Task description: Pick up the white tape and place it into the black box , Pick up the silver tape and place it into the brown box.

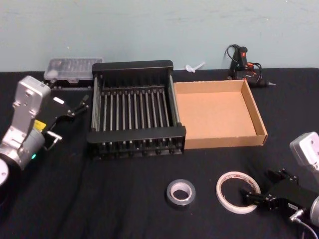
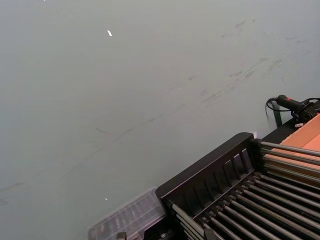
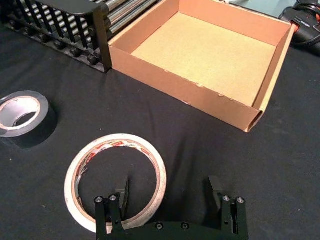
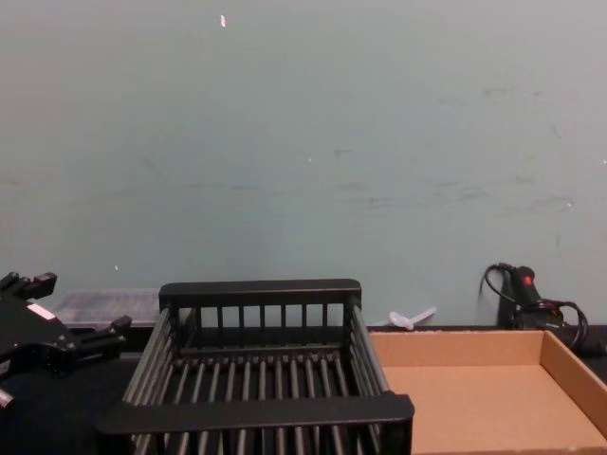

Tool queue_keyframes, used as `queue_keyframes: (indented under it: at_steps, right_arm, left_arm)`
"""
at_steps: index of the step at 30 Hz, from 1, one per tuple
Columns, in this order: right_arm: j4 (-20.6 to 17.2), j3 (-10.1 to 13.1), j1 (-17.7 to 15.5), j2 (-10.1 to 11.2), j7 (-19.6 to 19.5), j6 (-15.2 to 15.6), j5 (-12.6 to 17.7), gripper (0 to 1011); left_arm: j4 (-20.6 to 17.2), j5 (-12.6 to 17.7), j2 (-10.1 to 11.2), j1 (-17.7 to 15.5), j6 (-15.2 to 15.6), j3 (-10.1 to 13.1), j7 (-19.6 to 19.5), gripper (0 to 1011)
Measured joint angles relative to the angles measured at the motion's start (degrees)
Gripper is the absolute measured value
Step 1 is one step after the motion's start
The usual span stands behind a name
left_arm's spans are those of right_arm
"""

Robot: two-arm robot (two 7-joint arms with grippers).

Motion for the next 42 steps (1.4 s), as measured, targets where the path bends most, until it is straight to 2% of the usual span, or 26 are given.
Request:
queue_keyframes:
  at_steps: [24, 42]
  right_arm:
    - [0.79, 2.14, 0.14, -2.82, 2.48, -0.01, -2.40, 1002]
    - [1.79, 2.35, 0.68, -4.65, 4.32, 0.44, -3.65, 1002]
  left_arm:
    - [0.00, 0.00, 0.00, 0.00, 0.00, 0.00, 0.00, 1001]
    - [0.00, 0.00, 0.00, 0.00, 0.00, 0.00, 0.00, 1002]
